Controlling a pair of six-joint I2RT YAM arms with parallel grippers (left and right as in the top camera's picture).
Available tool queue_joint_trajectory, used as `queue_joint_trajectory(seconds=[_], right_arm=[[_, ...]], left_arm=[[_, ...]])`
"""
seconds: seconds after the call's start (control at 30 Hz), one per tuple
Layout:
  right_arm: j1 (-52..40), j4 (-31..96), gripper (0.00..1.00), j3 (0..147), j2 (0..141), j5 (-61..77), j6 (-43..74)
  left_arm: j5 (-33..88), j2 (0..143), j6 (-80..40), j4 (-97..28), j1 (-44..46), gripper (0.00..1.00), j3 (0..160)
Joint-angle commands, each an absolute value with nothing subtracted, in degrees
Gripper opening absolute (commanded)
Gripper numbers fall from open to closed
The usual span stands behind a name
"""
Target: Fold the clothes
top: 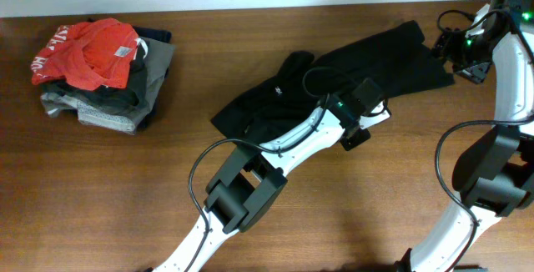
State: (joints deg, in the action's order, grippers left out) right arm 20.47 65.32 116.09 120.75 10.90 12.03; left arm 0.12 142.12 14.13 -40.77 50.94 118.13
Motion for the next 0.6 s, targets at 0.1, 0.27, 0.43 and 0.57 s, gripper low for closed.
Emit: queue_joint_trajectory(seconds=[0.1,0.27,0.43,0.57], right_arm=[[20.3,65.2,0.83,116.2,120.6,11.6,12.5],[20.3,65.4,0.83,116.2,120.6,11.6,12.5],[20.3,66.7,0.83,115.7,120.6,11.6,12.5],[20.3,68.5,0.83,114.8,120.6,11.6,12.4]], left_arm=[[-15.9,141.0,11.3,-50.6,50.2,0.00,125.9],[-23.7,137.1,11.2,-62.4,47.7,0.01,139.2],[-23.9,134.7,11.8,-68.2,44.2,0.01,150.6],[-24.1,134.2,13.2,-68.6,42.0,0.00,152.9]])
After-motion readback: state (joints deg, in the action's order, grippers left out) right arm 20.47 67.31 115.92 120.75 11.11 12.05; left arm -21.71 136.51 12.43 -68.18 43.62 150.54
